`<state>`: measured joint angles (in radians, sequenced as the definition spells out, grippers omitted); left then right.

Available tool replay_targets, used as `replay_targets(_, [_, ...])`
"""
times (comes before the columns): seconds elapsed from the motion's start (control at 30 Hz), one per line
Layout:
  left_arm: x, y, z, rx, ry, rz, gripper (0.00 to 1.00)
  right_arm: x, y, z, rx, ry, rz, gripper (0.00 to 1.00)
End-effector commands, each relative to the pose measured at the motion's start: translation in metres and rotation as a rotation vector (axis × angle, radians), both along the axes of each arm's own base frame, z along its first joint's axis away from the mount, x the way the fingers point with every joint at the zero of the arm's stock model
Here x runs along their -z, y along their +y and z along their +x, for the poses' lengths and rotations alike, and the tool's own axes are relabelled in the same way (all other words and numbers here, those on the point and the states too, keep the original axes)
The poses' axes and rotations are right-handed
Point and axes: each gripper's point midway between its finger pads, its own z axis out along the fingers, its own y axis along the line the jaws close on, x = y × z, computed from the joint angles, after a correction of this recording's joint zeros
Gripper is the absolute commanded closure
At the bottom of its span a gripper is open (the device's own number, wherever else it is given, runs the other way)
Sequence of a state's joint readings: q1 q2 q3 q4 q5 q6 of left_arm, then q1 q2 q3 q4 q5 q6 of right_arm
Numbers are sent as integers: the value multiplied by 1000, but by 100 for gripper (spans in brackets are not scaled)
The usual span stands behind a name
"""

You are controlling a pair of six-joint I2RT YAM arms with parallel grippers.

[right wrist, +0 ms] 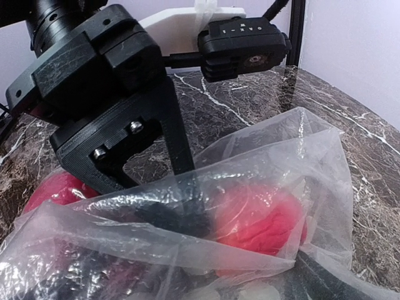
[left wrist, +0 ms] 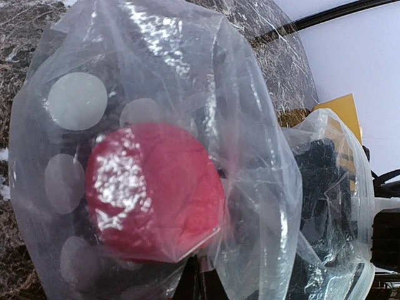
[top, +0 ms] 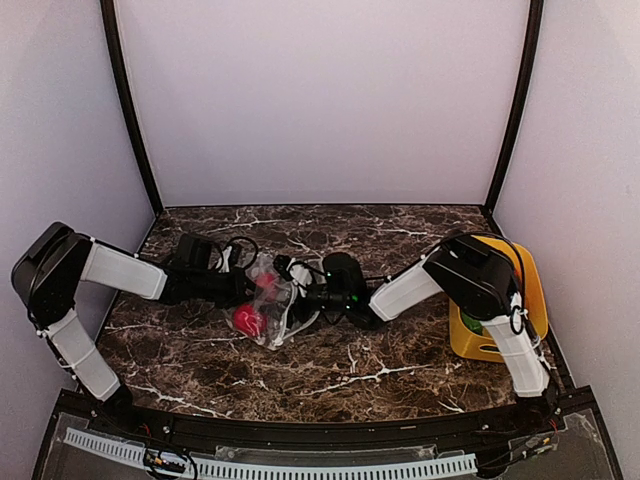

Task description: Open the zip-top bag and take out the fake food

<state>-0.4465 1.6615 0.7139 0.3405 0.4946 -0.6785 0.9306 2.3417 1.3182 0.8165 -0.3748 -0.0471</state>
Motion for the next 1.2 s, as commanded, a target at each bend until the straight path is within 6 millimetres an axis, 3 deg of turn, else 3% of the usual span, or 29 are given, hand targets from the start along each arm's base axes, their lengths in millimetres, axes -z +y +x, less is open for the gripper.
replay_targets(0.0, [11,-2,-6,37,34,13,99,17,4,1,-41,20,-24,7])
replay_targets(0.2, [15,-4,-9,68,52,12,99,23,12,8,-57,37,-32,12])
replay_targets(0.33, [13,13,-7,3,22,61,99,25,9,9,-38,47,-33,16])
replay_targets(0.5, [-19,30,1,-36,-92,86,99,21,-4,1,-30,49,-38,17])
replay_targets(0.7, [-59,21,-6,53,-211,50,99,18,-14,-5,-17,62,-36,14])
replay_targets(1.0, [-86,9,-25,204,-269,12,99,16,-18,-6,-2,59,-8,2])
replay_targets(1.17, [-97,6,-28,226,-298,-17,99,13,-21,-12,-17,49,15,1])
